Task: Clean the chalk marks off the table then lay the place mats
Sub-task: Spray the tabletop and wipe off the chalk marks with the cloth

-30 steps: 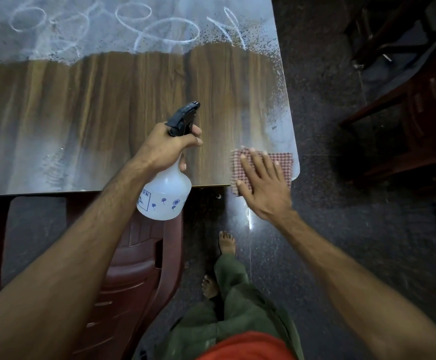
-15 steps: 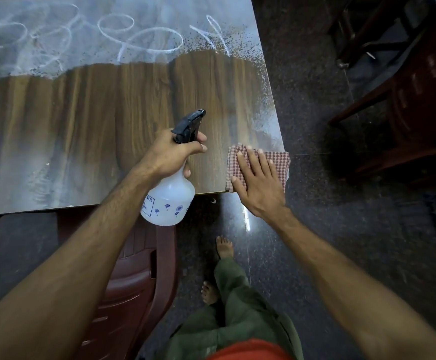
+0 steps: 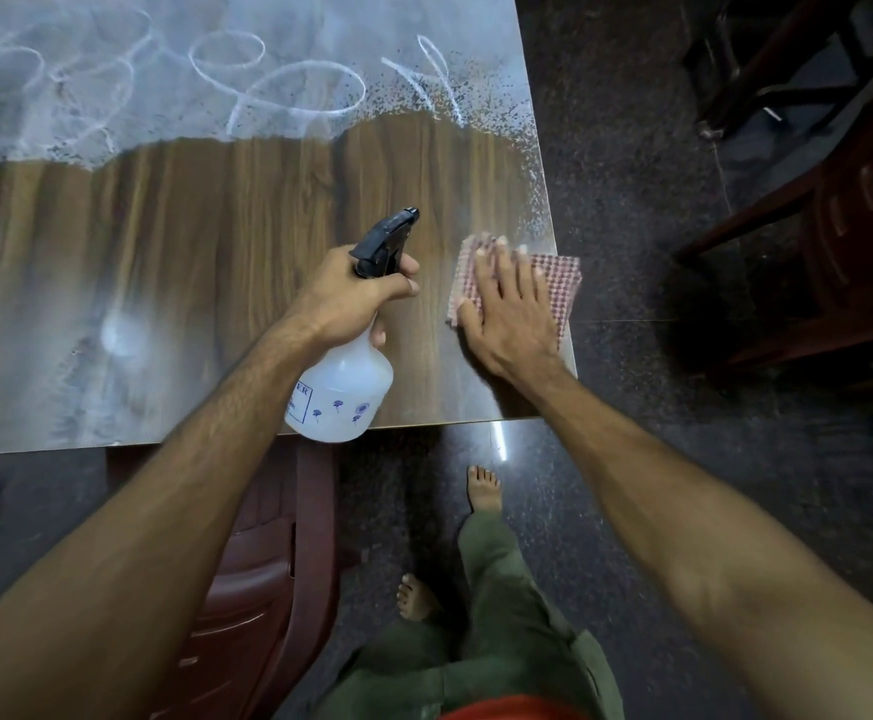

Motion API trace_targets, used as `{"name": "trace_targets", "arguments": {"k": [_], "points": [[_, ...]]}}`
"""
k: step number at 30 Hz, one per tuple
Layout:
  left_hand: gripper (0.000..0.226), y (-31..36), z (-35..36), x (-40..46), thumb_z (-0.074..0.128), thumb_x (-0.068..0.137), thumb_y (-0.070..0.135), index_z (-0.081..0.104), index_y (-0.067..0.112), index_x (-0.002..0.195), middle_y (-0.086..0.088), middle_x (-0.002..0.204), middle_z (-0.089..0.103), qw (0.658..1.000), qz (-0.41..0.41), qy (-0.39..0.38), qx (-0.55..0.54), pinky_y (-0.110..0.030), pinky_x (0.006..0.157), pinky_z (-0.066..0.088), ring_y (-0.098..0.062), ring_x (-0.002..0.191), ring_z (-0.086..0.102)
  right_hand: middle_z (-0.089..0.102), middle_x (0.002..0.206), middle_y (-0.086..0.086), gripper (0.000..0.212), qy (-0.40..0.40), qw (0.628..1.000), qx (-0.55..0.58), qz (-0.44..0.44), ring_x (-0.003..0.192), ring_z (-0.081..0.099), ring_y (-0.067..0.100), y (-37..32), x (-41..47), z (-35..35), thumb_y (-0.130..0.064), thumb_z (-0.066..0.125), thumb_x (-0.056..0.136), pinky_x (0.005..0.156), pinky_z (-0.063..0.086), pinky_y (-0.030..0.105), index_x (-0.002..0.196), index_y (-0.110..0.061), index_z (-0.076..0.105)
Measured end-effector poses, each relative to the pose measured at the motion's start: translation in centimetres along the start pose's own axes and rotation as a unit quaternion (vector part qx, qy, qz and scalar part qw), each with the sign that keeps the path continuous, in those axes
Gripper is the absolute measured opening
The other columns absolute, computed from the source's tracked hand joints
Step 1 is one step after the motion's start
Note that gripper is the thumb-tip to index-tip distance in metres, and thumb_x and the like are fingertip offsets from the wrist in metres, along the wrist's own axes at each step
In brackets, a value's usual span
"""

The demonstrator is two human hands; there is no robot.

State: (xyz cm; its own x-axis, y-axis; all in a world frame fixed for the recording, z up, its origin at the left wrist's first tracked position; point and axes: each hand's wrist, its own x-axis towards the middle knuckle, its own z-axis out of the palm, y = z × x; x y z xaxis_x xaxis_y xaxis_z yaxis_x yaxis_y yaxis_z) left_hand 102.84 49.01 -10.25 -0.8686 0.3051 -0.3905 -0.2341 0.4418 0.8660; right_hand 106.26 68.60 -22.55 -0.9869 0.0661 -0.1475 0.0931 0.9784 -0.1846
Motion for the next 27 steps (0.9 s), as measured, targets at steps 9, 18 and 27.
{"name": "trace_targets", "arguments": {"k": [9,18,27], "points": [[0.020,3.1,0.7,4.3,0.068,0.087,0.015,0.066,0.008,0.105,-0.003,0.109,0.070,1.000,-0.003,0.008,-0.023,-0.024,0.055,0.048,-0.023,0.038,0.050,-0.005,0.164,0.000,0.070,-0.040,0.997,-0.002,-0.069,0.151,-0.009,0.019,5.3,-4.2,-0.2,-0.059,0.018,0.098,0.123,-0.004,0.039,0.158,-0.025,0.007],[0.018,3.2,0.9,5.7,0.067,0.087,0.014,0.066,0.009,0.104,-0.004,0.107,0.069,0.999,-0.008,0.018,-0.035,-0.027,0.051,0.047,-0.021,0.038,0.050,-0.008,0.165,0.007,0.071,-0.036,0.999,0.005,-0.023,0.152,-0.008,0.026,5.4,6.5,-1.6,-0.055,0.012,0.098,0.123,0.002,0.047,0.158,-0.019,-0.001],[0.019,3.5,1.3,6.3,0.069,0.086,0.014,0.067,0.009,0.104,-0.001,0.107,0.069,0.998,-0.013,0.024,-0.051,-0.024,0.048,0.045,-0.020,0.036,0.049,0.001,0.165,0.005,0.069,-0.057,0.996,0.025,-0.064,0.152,-0.004,0.024,5.7,-7.9,-0.4,-0.053,0.017,0.099,0.123,0.007,0.044,0.158,-0.017,0.010]]}}
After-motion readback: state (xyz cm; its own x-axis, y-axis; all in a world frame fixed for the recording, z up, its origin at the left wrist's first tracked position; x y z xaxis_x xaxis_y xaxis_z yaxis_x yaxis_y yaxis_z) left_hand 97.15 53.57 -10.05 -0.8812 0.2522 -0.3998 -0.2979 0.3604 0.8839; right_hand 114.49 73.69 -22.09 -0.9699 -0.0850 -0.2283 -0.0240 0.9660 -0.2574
